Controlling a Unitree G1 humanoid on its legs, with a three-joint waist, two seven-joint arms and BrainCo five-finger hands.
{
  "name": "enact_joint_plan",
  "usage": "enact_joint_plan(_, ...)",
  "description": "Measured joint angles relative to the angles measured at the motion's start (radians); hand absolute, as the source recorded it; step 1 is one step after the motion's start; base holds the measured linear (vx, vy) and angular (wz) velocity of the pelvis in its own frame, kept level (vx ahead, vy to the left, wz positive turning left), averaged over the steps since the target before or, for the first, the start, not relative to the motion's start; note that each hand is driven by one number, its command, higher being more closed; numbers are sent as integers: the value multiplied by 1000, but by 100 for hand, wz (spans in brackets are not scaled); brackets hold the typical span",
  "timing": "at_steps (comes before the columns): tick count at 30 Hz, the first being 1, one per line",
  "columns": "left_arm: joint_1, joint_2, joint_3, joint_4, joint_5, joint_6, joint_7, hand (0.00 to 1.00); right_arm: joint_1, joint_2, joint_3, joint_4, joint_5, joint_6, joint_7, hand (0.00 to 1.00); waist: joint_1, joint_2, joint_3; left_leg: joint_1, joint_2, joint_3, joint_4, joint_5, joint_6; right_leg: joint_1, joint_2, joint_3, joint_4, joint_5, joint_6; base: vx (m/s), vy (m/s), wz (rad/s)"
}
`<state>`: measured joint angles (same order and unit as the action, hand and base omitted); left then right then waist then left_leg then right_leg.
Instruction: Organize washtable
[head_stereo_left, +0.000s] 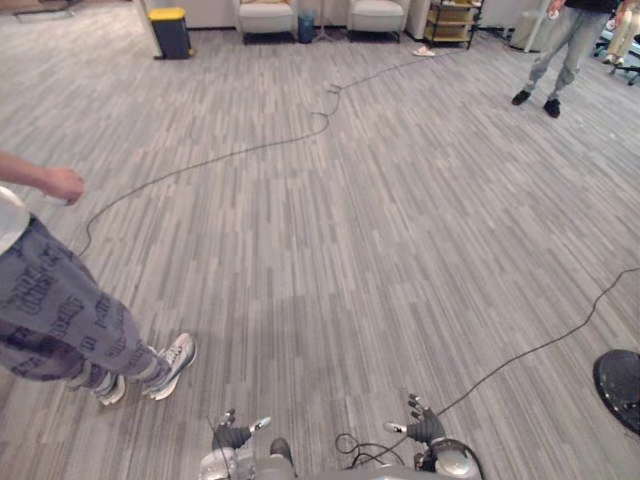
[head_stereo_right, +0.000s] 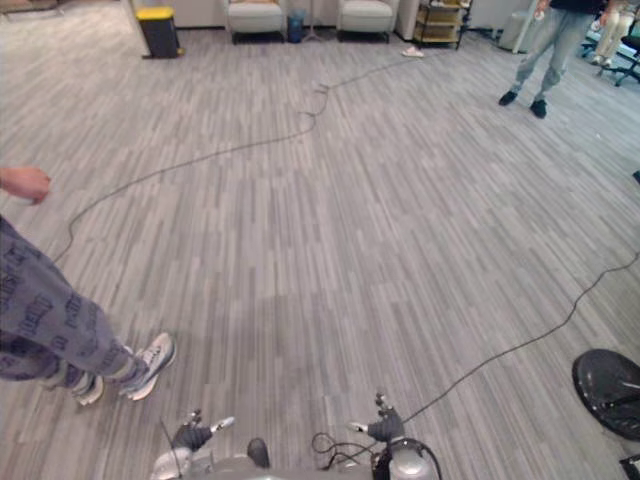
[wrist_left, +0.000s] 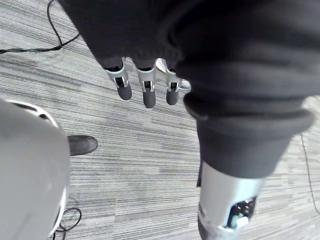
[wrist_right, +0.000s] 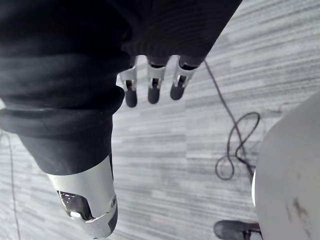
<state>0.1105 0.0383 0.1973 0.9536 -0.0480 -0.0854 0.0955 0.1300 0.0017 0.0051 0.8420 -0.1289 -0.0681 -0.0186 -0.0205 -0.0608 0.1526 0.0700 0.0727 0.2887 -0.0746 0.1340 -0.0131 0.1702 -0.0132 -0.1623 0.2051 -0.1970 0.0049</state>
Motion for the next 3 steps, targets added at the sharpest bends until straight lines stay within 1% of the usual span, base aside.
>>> enact_joint_plan(1, -1, 5, -3, 8, -1, 0, -1, 0, -11, 1, 1, 17, -3, 0, 0, 0, -3, -4, -1, 9, -11, -2, -20, 4, 2, 2, -8, -1, 0, 0, 0, 116, 67, 13)
enact_joint_plan(3, 3, 7, -3, 16, -1, 0, 0, 0, -19, 0, 1, 38, -7, 0, 0, 0, 2, -7, -3, 23, -24, -8, -20, 4, 2, 17, -22, 0, 1, 7, 9, 99, 59, 13)
